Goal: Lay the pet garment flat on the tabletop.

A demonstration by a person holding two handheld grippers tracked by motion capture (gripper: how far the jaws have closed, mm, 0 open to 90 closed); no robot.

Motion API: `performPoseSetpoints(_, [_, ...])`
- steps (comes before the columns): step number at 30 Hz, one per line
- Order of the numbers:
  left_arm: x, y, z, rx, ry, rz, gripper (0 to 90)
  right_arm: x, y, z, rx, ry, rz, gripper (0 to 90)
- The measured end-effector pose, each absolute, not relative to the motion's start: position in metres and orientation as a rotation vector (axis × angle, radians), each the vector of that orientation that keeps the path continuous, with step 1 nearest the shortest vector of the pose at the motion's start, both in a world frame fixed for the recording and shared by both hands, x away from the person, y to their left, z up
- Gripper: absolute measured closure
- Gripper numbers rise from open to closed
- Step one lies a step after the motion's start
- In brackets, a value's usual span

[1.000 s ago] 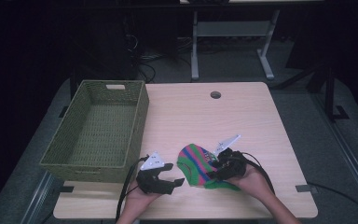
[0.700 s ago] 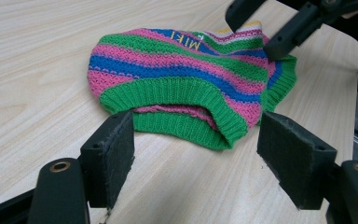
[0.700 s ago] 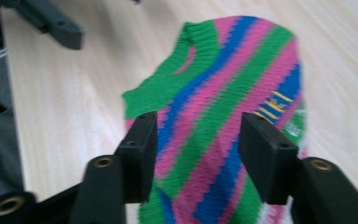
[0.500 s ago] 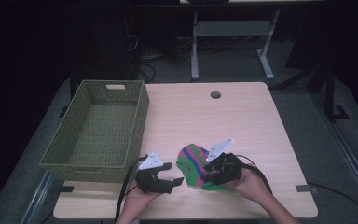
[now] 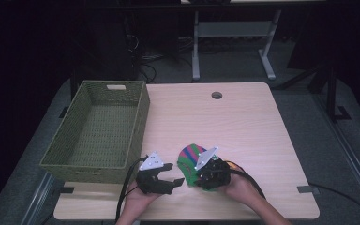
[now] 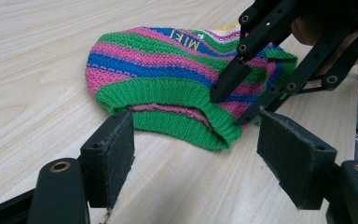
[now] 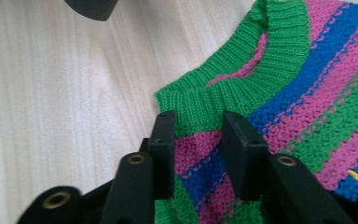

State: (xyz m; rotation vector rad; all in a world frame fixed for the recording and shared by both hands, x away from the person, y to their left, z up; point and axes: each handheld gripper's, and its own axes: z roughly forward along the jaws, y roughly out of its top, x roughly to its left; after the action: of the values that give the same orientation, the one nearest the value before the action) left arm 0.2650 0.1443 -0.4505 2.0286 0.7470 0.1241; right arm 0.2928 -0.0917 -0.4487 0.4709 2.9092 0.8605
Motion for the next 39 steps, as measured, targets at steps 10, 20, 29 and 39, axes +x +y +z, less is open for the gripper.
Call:
performPoseSetpoints(10, [0.264, 0.143, -0.45, 2.028, 0.743, 0.128, 26.9, 0.293, -0.092, -0.45, 0.489, 2.882, 0.856, 77.3])
performPoseSetpoints(20, [0.265, 0.144, -0.451, 2.028, 0.749, 0.128, 26.9, 0.294, -0.091, -0.449, 0.495, 2.887, 0.86, 82.4])
performPoseSetpoints(29, [0.264, 0.147, -0.449, 2.012, 0.756, 0.139, 27.0, 0.292, -0.092, -0.441, 0.494, 2.906, 0.891, 84.2])
performPoseSetpoints(39, [0.265, 0.15, -0.448, 1.958, 0.763, 0.126, 27.0, 0.286, -0.106, -0.411, 0.482, 2.867, 0.98, 84.6])
